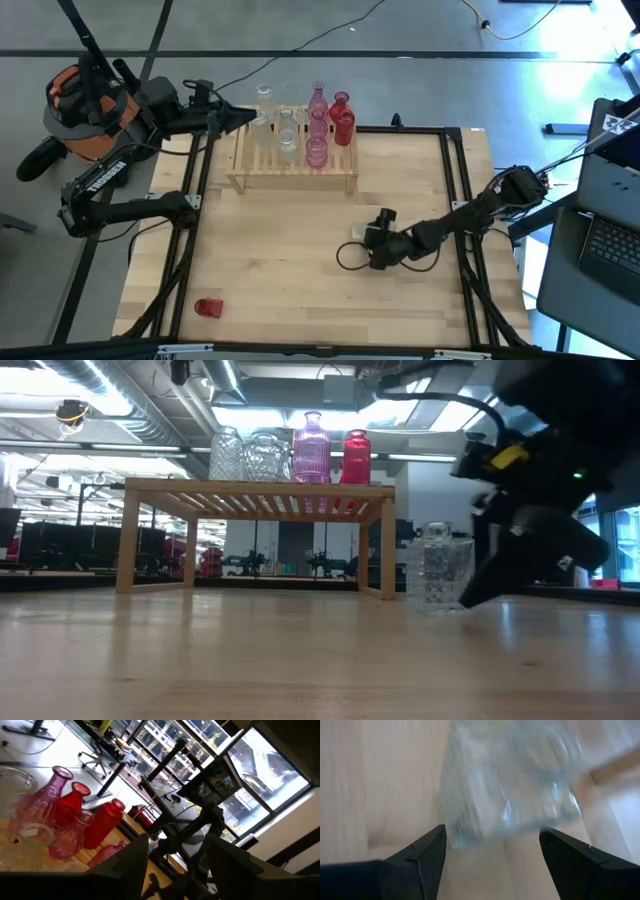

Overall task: Sort vases onto shelf
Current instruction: Put the transparent vase on the shelf aligned with the other transparent vases on the left

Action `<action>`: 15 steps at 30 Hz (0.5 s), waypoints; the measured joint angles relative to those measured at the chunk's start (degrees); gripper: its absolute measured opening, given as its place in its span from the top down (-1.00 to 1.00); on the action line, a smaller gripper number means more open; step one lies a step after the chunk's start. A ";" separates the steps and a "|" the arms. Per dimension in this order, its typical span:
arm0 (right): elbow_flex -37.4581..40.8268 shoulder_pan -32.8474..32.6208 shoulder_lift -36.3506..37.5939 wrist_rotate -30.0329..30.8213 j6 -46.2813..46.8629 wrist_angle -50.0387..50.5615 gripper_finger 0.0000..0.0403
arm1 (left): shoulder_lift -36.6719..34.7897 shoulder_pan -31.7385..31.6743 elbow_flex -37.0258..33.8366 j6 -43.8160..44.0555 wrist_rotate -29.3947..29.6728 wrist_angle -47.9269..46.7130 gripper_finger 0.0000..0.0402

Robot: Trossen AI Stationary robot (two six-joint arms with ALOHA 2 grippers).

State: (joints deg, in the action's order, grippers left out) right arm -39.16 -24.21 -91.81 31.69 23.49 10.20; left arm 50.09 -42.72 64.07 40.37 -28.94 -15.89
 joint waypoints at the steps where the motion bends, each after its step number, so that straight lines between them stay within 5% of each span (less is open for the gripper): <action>1: 0.00 1.06 0.00 -1.02 -2.57 -1.49 -0.38 | 0.00 0.00 0.00 0.11 -0.30 0.01 0.06; 15: -0.03 18.45 -0.10 -29.32 -31.10 -26.30 -0.38 | 0.00 0.04 0.00 0.21 -1.01 0.01 0.06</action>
State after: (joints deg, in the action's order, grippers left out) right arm -39.19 -5.76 -91.91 2.36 -7.61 -16.09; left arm 50.09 -42.68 64.07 40.58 -29.95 -15.88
